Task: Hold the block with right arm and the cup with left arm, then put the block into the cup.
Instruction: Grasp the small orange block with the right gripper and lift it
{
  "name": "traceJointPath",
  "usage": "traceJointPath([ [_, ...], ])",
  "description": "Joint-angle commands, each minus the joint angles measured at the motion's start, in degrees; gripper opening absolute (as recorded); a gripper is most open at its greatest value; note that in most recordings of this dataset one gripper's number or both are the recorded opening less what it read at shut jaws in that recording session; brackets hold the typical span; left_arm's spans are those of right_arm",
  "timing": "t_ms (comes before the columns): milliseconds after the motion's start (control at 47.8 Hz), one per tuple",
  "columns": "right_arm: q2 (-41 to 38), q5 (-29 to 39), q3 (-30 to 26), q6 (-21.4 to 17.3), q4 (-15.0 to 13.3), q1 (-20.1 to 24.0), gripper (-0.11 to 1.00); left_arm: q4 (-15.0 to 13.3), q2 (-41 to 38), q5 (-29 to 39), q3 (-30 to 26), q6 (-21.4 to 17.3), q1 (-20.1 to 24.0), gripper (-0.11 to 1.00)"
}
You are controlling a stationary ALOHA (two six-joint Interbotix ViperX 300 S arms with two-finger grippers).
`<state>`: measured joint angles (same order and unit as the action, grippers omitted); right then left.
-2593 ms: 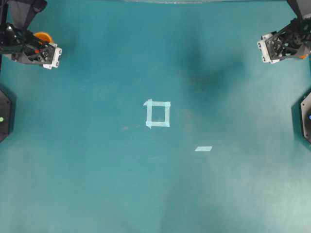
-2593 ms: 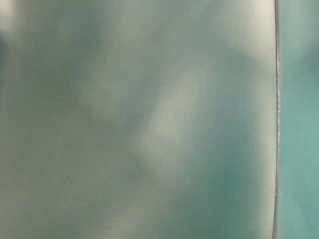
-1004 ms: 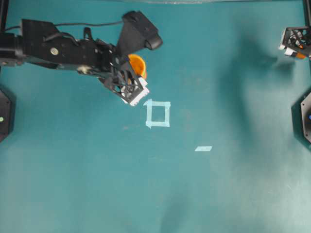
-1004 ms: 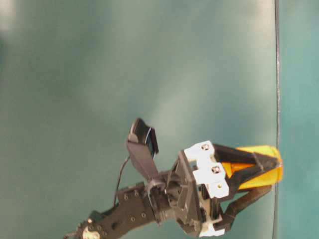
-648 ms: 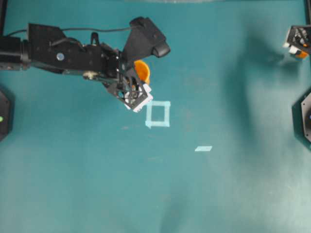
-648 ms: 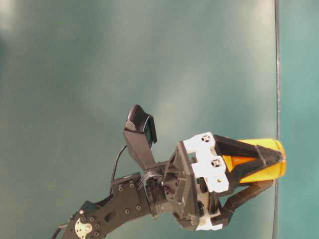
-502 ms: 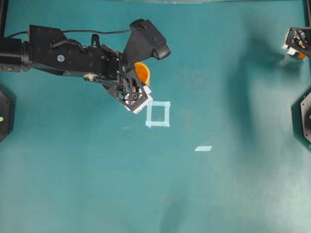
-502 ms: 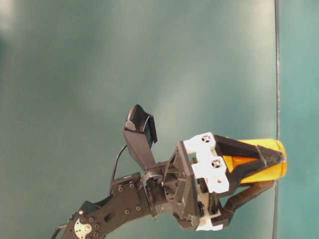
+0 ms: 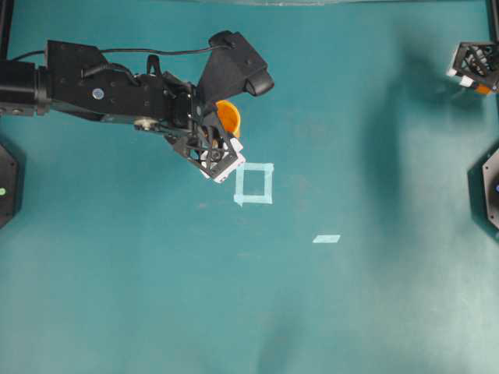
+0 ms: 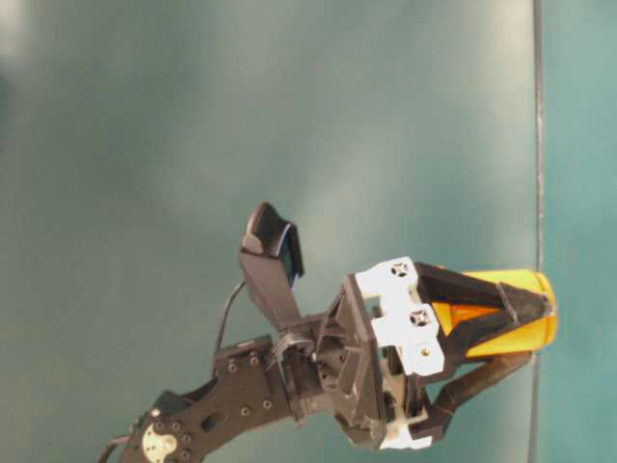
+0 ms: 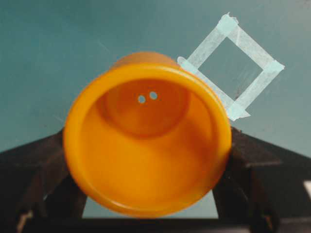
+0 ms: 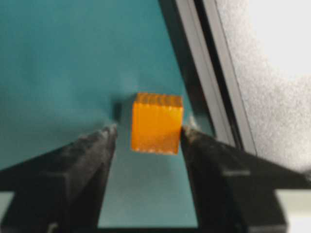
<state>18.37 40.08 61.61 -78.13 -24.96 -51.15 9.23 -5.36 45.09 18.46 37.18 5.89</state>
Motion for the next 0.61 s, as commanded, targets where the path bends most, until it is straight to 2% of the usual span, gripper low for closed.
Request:
traceJointPath([
  [0, 0.35, -0.26, -0.97, 0.0, -0.79, -0.79, 0.56, -0.09, 0.97, -0.18, -0.97, 0.09, -0.18, 0.67],
  [84, 0.44, -0.62, -0.88, 0.0, -1.14, -0.97, 0.51, 0.0, 0.97, -0.18, -0.97, 0.18, -0.18, 0.67],
  [167, 0.44, -1.23, -0.79, 0.0, -1.23, -0.97, 0.39, 0.0, 0.97, -0.18, -0.97, 0.18, -0.18, 0.67],
  [272, 0.62, -2.9, -0.7, 0.09, -1.32, -0.97, 0.38, 0.0, 0.97, -0.18, -0.88, 0.09, -0.18, 0.67],
  [460, 4.39, -15.64, -0.7, 1.58, -1.23, 1.14, 0.38, -0.09, 1.23, -0.18, -0.53, -0.09, -0.18, 0.67],
  [585, 9.05, -25.93, -1.49, 5.01, -1.32, 4.39, 0.38, 0.0, 1.32, -0.18, -0.18, 0.0, -0.53, 0.67],
])
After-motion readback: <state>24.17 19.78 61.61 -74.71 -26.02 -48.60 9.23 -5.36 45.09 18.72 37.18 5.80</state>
